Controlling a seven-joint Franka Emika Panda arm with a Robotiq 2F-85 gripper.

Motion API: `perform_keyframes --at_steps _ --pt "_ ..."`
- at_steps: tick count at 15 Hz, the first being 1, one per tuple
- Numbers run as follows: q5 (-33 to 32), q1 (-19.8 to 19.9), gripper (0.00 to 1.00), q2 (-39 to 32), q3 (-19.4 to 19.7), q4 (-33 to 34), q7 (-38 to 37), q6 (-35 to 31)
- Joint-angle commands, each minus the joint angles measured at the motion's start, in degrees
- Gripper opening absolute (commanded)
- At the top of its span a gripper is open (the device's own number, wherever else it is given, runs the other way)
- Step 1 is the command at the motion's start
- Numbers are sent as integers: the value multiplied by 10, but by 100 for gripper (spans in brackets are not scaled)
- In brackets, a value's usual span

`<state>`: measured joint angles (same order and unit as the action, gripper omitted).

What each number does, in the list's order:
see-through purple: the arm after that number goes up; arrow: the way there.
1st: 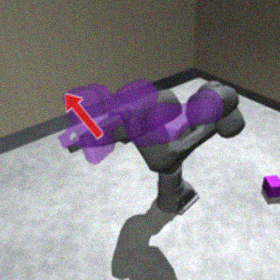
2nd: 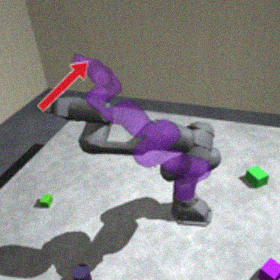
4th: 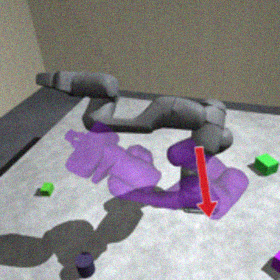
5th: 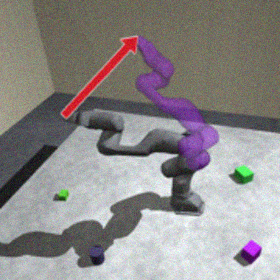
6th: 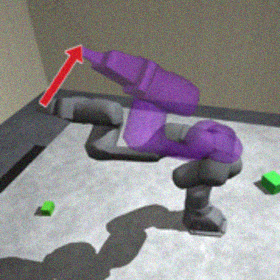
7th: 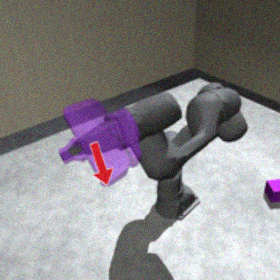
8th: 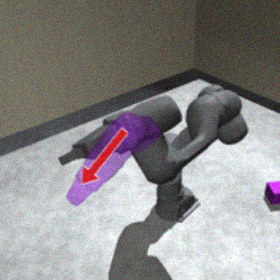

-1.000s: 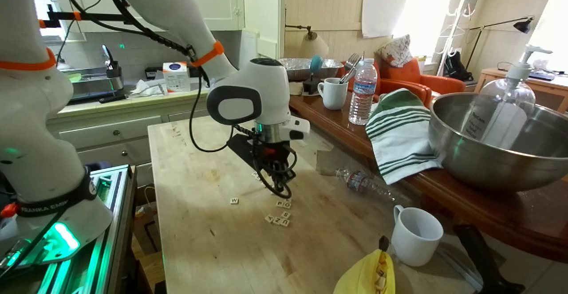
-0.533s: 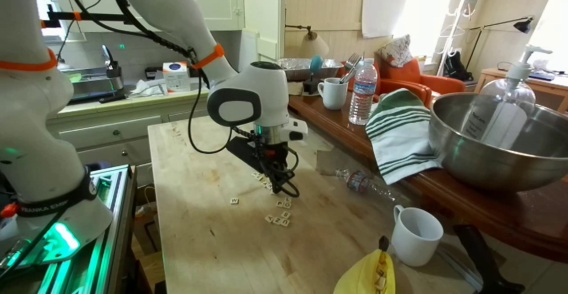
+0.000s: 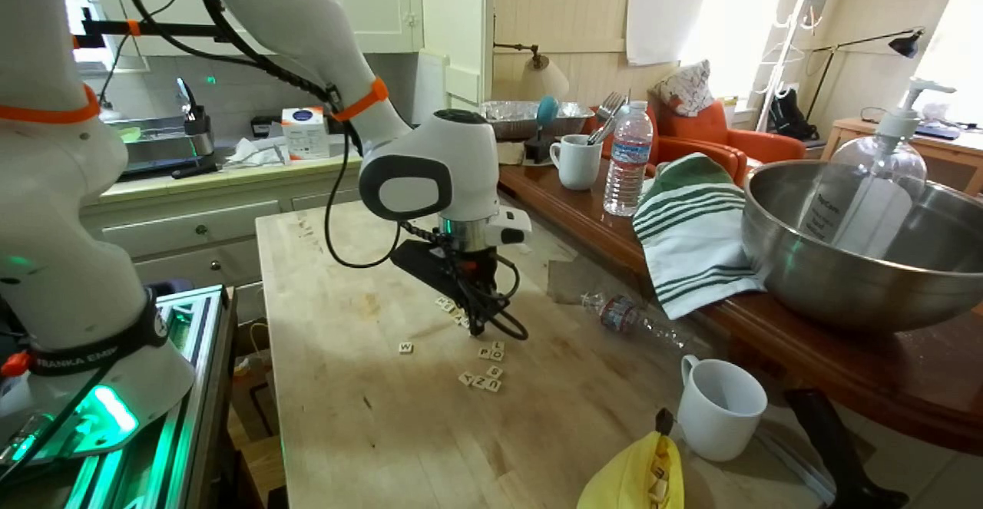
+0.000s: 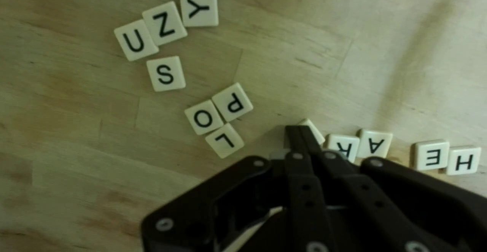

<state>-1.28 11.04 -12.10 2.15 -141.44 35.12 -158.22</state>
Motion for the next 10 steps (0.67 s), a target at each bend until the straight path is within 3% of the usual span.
perform_keyframes --at_steps 1,10 --pt "7 9 0 -11 -10 -1 20 -10" --pt "35 8 0 -15 -14 7 -1 9"
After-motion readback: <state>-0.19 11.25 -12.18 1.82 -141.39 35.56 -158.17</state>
